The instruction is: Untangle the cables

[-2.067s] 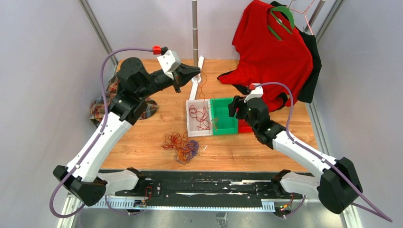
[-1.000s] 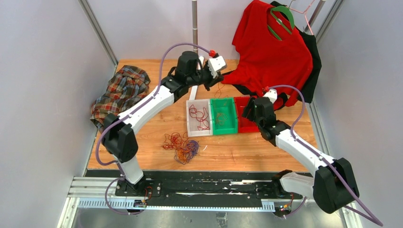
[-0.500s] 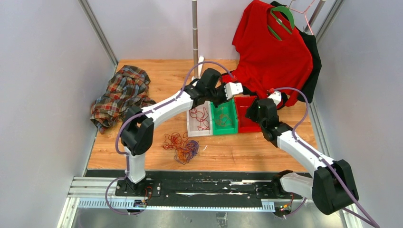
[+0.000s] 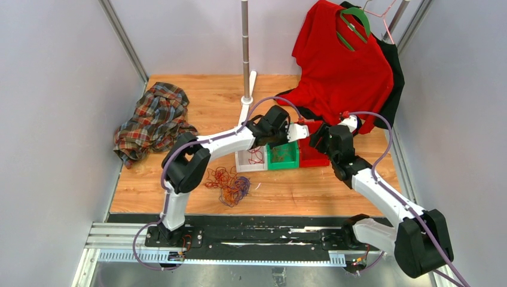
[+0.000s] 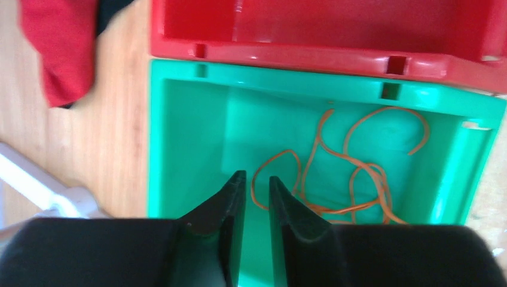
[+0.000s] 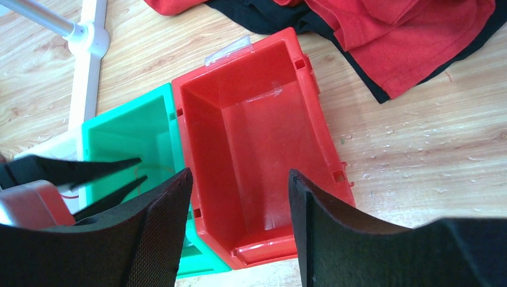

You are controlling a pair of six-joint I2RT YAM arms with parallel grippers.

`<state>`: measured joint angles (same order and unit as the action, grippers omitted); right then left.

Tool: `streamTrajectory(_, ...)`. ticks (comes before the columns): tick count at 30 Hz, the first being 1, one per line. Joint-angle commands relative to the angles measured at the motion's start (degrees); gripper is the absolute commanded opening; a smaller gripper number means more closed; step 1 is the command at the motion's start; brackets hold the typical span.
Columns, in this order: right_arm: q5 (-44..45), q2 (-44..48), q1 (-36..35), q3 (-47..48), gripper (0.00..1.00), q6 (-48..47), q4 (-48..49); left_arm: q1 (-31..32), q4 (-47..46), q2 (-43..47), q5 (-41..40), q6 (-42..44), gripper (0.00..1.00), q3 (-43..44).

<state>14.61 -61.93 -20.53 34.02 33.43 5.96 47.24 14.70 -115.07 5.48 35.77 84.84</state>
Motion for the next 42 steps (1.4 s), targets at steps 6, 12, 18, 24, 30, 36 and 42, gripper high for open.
streamTrajectory(6,-4.7,1.5,0.8,1.3,0.61,-0.9,-0.1,-2.3,12.4,7.6,0.1,-1.4,0.68,8.6)
streamTrajectory(12,-6.2,1.7,0.5,2.9,0.56,-1.0,-2.9,-6.1,31.4,14.3,0.9,-3.2,0.99,10.4)
streamTrajectory(18,-6.0,2.2,-3.6,2.6,0.64,-2.0,-2.8,-18.2,39.0,27.1,8.6,-2.6,0.98,-1.4)
streamTrajectory(24,-7.8,0.0,-8.9,3.7,0.68,-5.6,-1.4,-25.7,39.9,37.1,10.7,4.0,0.98,-17.3)
streamTrajectory(30,-11.4,-1.6,-11.7,3.7,0.63,-6.5,0.4,-30.3,40.7,34.6,13.4,16.2,0.98,-22.3)
streamTrajectory(36,-12.1,1.7,-13.6,2.8,0.59,-8.0,0.6,-30.4,41.6,27.0,12.4,27.5,0.96,-23.2)
streamTrajectory(42,-13.8,5.0,-13.5,1.9,0.56,-8.1,-0.2,-30.4,36.8,22.7,17.2,28.9,0.90,-23.3)
